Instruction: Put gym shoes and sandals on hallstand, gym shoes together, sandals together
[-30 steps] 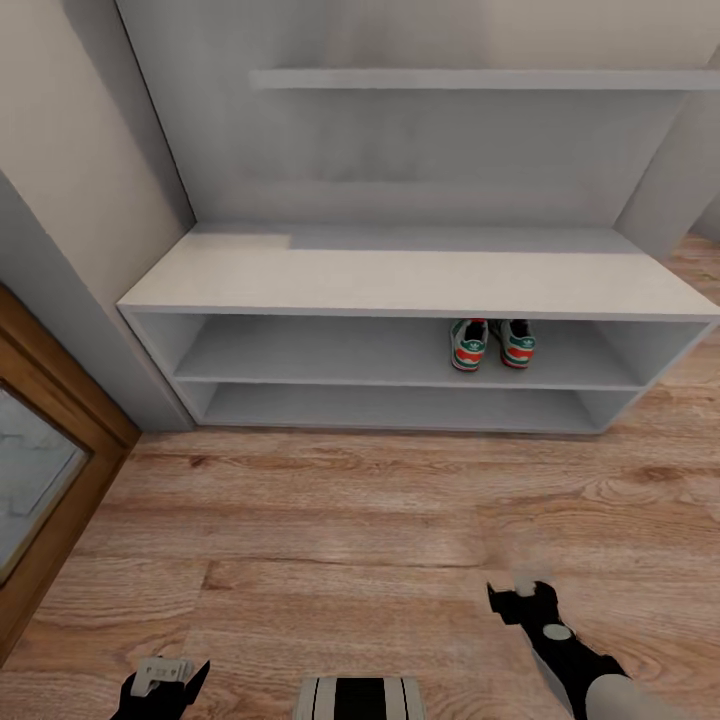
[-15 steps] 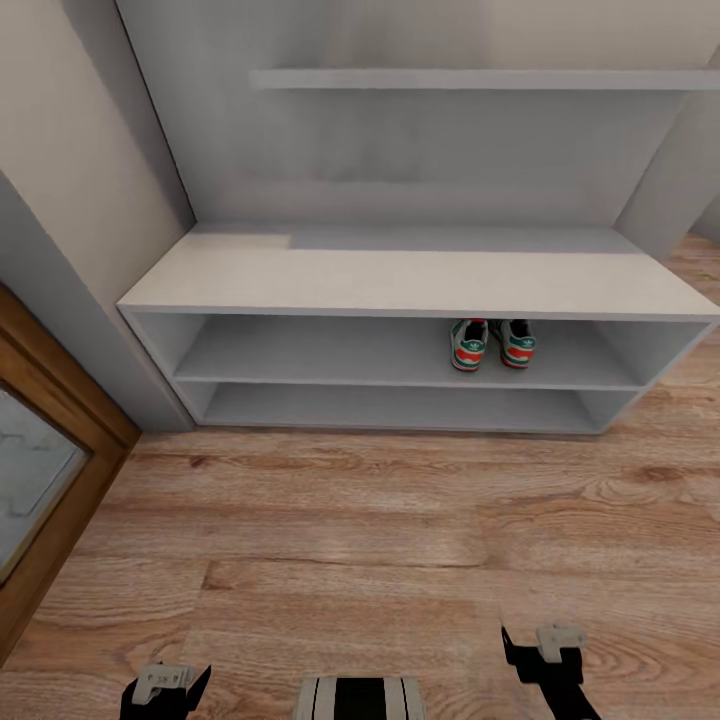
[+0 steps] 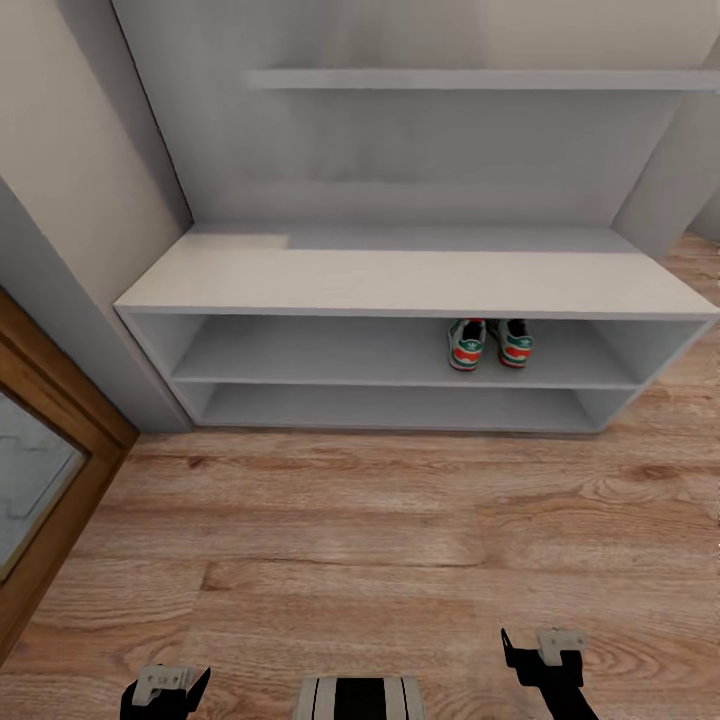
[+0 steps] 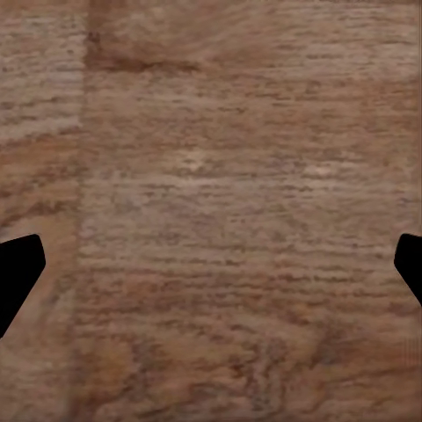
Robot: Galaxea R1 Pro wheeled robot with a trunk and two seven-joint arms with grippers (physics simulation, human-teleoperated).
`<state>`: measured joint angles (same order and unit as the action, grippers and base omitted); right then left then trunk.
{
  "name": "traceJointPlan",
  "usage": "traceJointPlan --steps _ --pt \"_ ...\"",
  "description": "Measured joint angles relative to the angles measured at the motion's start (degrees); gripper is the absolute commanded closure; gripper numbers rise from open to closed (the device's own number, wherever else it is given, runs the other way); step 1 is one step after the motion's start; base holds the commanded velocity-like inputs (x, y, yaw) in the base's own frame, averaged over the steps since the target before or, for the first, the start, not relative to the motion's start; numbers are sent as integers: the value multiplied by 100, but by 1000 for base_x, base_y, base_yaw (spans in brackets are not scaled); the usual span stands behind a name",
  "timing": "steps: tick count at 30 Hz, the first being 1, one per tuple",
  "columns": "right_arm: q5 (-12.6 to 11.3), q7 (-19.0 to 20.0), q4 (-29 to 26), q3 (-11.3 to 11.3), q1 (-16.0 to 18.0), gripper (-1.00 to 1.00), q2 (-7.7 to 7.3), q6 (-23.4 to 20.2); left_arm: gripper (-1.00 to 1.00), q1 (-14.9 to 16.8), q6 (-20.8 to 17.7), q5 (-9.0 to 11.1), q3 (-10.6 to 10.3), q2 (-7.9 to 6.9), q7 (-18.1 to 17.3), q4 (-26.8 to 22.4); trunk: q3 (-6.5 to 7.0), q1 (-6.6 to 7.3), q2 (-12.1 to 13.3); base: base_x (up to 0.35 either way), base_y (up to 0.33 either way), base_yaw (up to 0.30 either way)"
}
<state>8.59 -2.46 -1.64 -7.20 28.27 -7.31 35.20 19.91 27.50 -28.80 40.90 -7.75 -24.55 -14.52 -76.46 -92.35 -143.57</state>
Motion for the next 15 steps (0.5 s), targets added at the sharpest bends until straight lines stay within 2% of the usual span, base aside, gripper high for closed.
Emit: traceJointPlan --steps 6,15 --pt "-4 0 -1 -5 -1 -100 -6 5 -100 1 0 -1 1 0 1 1 12 0 0 0 0 -216" --pt "-6 -7 -2 -8 -12 -100 -11 6 -100 1 0 4 13 0 1 1 44 0 0 0 0 -271"
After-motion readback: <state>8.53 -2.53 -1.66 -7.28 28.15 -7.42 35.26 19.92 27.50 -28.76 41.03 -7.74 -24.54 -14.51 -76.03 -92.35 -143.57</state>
